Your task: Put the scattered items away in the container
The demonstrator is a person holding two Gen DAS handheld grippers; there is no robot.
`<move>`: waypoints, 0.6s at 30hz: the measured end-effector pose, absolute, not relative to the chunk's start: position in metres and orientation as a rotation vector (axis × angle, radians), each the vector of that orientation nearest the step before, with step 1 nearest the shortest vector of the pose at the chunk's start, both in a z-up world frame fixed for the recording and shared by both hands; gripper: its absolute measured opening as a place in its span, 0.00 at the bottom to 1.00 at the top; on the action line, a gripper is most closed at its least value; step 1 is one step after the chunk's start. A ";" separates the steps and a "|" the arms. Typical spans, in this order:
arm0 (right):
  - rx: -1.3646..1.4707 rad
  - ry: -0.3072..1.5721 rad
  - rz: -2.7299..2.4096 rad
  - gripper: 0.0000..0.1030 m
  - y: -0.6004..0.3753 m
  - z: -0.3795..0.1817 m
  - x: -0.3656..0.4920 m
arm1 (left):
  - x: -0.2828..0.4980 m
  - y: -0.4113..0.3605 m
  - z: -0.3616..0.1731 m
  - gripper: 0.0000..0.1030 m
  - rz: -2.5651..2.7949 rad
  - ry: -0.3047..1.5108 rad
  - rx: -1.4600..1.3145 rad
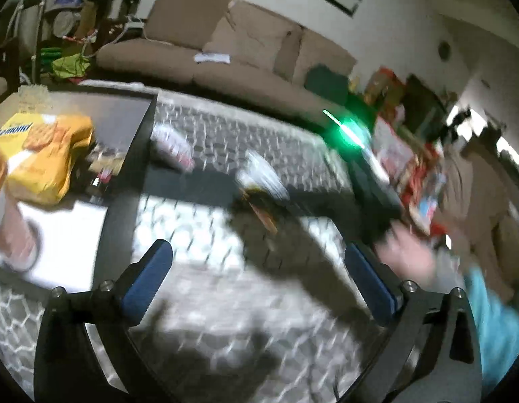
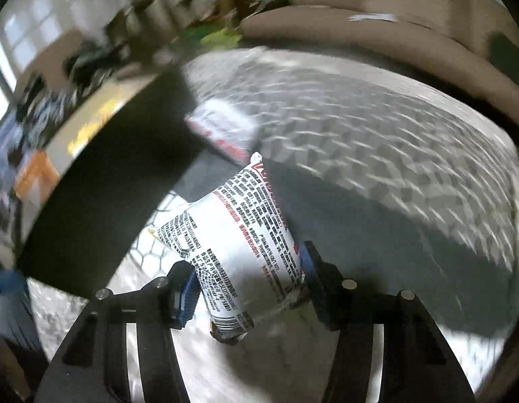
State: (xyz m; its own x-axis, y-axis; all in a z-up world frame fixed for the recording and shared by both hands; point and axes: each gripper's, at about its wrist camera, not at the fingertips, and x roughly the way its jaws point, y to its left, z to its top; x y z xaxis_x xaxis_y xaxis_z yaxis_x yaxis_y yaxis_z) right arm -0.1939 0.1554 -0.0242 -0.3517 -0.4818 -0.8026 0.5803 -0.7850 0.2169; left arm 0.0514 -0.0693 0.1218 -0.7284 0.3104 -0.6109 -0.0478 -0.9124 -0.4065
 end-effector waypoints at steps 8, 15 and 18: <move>1.194 -0.087 -2.277 0.55 0.232 0.007 -0.148 | -0.054 -0.063 0.111 1.00 2.917 -0.737 -1.165; 1.161 -0.246 -2.302 0.55 0.252 0.022 -0.122 | -0.120 -0.076 0.066 1.00 3.007 -0.917 -1.414; 1.157 -0.267 -2.300 0.55 0.250 0.019 -0.121 | -0.138 -0.081 0.049 1.00 3.023 -0.933 -1.486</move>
